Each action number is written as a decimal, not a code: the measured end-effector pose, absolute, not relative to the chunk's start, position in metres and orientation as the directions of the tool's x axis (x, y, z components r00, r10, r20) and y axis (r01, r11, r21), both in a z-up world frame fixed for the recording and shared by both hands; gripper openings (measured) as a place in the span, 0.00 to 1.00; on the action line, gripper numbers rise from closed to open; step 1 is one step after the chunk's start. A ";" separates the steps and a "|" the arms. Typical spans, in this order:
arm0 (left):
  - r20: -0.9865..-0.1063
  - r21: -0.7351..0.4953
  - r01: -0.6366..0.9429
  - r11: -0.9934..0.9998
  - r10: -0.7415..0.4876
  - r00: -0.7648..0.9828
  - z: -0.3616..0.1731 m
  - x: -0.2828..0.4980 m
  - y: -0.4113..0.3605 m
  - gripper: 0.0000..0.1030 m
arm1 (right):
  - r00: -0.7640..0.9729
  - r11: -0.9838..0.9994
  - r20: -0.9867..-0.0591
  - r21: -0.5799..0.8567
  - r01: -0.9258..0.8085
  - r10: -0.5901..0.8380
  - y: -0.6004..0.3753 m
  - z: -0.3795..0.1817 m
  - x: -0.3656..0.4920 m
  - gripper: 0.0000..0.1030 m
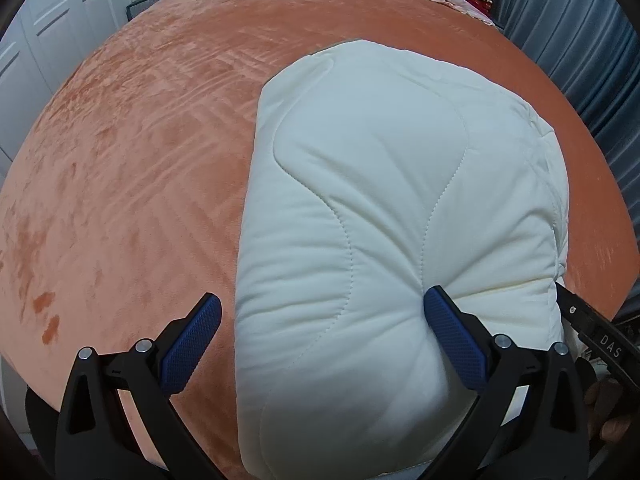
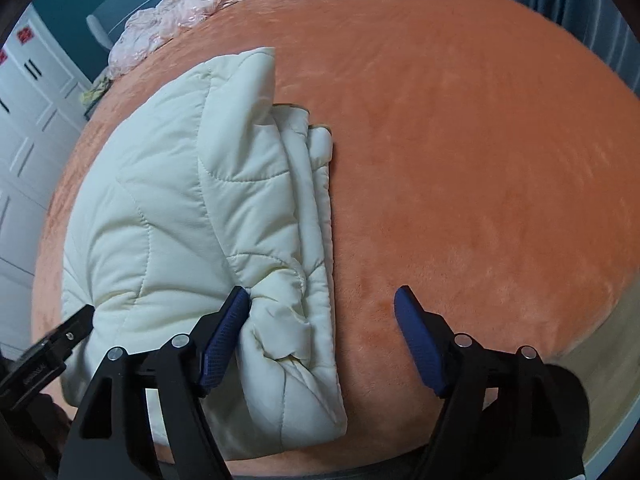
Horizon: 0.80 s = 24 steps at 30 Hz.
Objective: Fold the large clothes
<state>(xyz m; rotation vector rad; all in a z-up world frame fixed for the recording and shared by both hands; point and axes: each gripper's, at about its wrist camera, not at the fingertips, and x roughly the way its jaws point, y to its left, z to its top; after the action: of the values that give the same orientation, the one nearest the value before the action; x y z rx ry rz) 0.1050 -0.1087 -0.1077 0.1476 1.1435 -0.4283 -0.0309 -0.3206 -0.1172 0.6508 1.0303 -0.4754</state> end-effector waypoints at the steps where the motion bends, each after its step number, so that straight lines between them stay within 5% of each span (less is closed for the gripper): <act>1: -0.908 -0.123 0.398 0.909 -0.265 0.324 -0.107 0.107 -0.106 0.96 | 0.455 0.692 -0.890 0.318 0.648 -0.017 -0.326 -0.120 -0.033 0.71; 12: -0.892 -0.350 0.315 0.882 -0.417 0.176 -0.113 0.127 -0.073 0.96 | 0.579 0.539 -0.771 0.617 0.573 0.266 -0.337 -0.136 -0.039 0.70; 21: -0.766 -0.629 0.193 0.753 -0.642 0.007 -0.152 0.143 -0.074 0.96 | 0.655 0.361 -0.670 0.741 0.566 0.348 -0.342 -0.170 -0.042 0.78; 24: -0.779 -0.607 0.232 0.760 -0.627 0.014 -0.145 0.140 -0.083 0.96 | 0.657 0.360 -0.663 0.747 0.559 0.358 -0.341 -0.171 -0.039 0.66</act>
<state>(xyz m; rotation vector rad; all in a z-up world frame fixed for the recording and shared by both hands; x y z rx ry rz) 0.1400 -0.0829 -0.1455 -0.3497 1.4075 -0.6900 -0.0387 -0.3407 -0.1713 1.2427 0.9036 -0.1547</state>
